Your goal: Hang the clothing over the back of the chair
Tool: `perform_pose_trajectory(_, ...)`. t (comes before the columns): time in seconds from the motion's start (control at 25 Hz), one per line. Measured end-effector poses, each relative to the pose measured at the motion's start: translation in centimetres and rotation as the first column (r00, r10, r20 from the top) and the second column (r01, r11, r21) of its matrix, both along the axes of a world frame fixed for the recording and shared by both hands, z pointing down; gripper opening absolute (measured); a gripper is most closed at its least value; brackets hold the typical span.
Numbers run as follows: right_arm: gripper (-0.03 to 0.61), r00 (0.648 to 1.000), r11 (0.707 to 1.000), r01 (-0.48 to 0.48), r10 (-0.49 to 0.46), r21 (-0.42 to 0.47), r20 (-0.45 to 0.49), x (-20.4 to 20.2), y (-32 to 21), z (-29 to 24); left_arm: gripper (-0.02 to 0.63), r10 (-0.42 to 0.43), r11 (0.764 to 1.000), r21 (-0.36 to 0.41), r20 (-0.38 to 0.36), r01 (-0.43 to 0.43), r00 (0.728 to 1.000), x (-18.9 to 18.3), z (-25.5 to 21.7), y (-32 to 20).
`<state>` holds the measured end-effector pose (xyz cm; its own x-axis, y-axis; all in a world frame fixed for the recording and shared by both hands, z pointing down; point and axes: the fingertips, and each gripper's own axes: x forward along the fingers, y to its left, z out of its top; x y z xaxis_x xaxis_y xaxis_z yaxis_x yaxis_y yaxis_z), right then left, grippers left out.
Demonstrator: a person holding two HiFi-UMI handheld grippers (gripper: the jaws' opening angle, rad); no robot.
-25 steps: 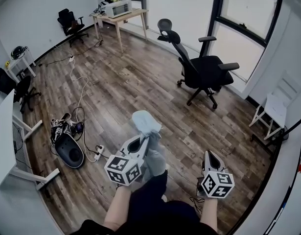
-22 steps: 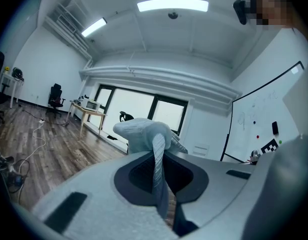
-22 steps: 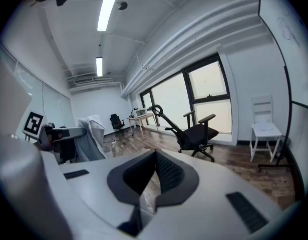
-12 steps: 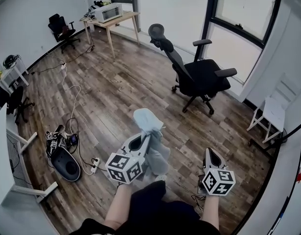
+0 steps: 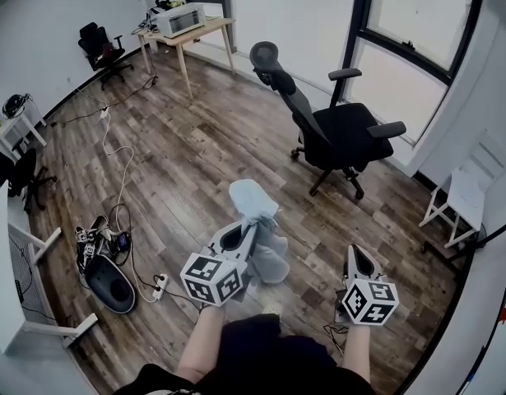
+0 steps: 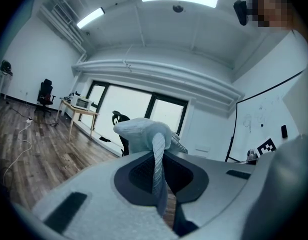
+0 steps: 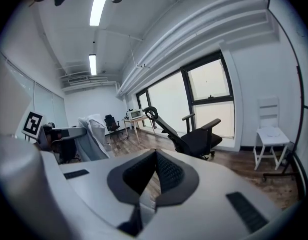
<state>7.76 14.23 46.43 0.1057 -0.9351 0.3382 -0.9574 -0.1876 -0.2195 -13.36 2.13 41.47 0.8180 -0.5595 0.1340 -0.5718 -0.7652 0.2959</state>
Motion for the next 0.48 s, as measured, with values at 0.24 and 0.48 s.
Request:
perform_pose_trajectory(0.24, 0.0, 1.0, 1.0, -0.01, 0.01, 0.011, 0.01, 0.5, -2.7, 0.5, 0.018, -0.003, 1.0, 0.0, 0.011, 0.003, 1.0, 0.2, 0.9, -2.9)
perform_pose_trajectory(0.48, 0.0, 0.998, 0.999, -0.028, 0.029, -0.021, 0.048, 0.5, -3.1, 2.5, 0.018, 0.01, 1.0, -0.021, 0.038, -0.009, 0.999, 0.2, 2.4, -3.4)
